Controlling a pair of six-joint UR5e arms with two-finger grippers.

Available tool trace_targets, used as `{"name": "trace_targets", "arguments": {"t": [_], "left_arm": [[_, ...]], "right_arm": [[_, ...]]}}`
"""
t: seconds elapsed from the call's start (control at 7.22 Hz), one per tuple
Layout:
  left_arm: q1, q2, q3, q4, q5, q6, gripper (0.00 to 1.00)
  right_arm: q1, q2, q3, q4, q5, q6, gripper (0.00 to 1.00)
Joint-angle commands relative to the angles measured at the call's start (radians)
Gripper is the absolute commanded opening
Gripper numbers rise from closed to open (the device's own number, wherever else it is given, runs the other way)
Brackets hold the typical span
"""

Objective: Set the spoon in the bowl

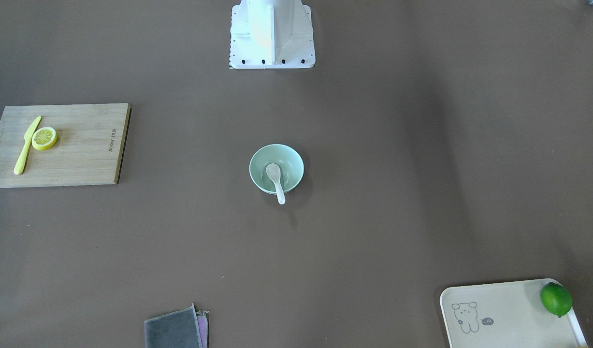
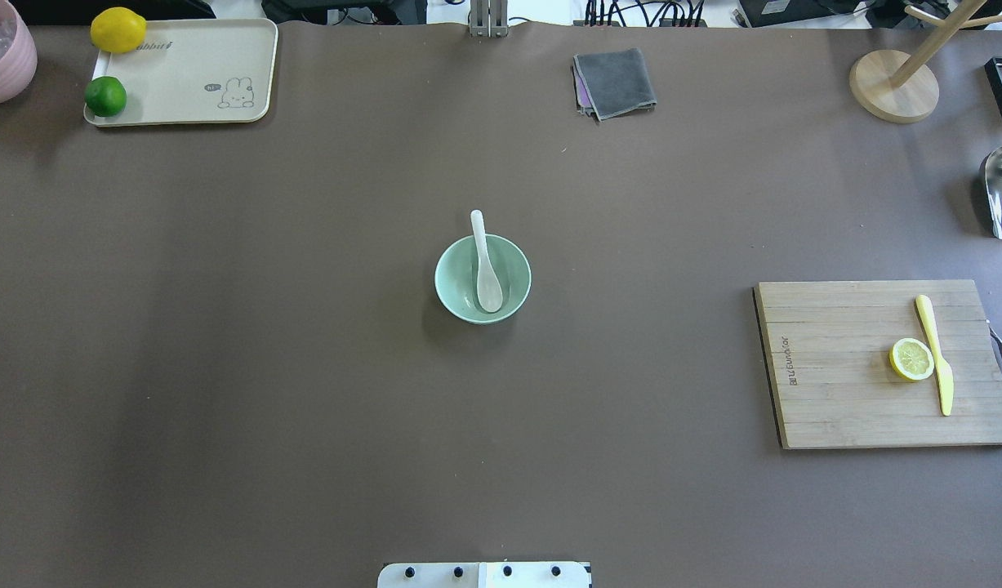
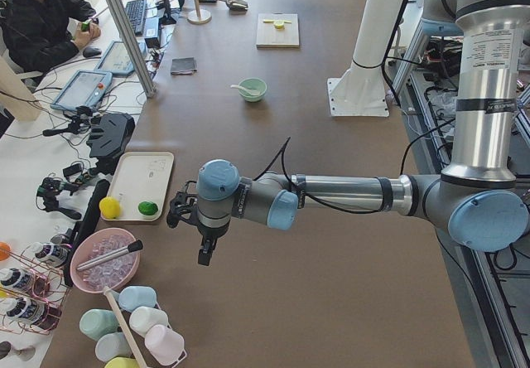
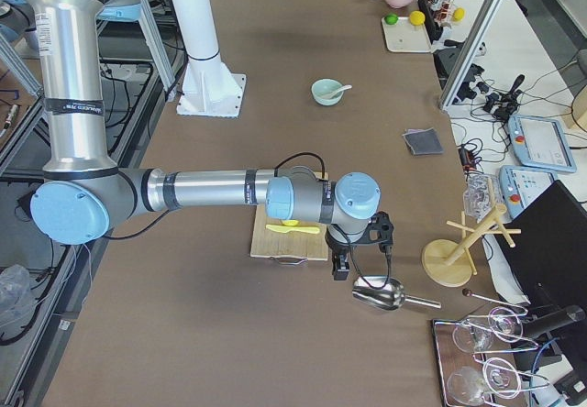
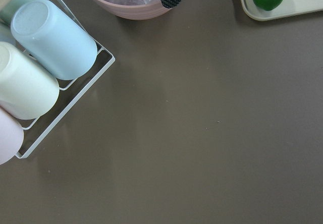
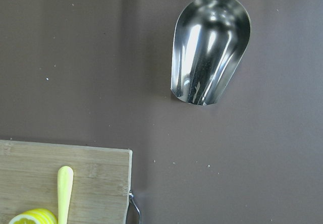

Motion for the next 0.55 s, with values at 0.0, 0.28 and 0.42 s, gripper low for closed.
{"name": "trace_targets", "arguments": {"t": [0.0,0.28,0.42], "left_arm": [[0.001,-0.001,0.003,0.000,0.009,0.000,0.98],[-0.001,0.000,0.004,0.002,0.009,-0.002,0.98],[-0.001,0.000,0.003,0.002,0.009,-0.002,0.98]], "right_arm": [[-0.002,0.001,0.002,-0.001,0.002,0.000,1.00],[0.000,0.001,0.005,0.002,0.002,0.000,1.00],[-0.002,0.002,0.006,0.005,0.002,0.001,1.00]]}}
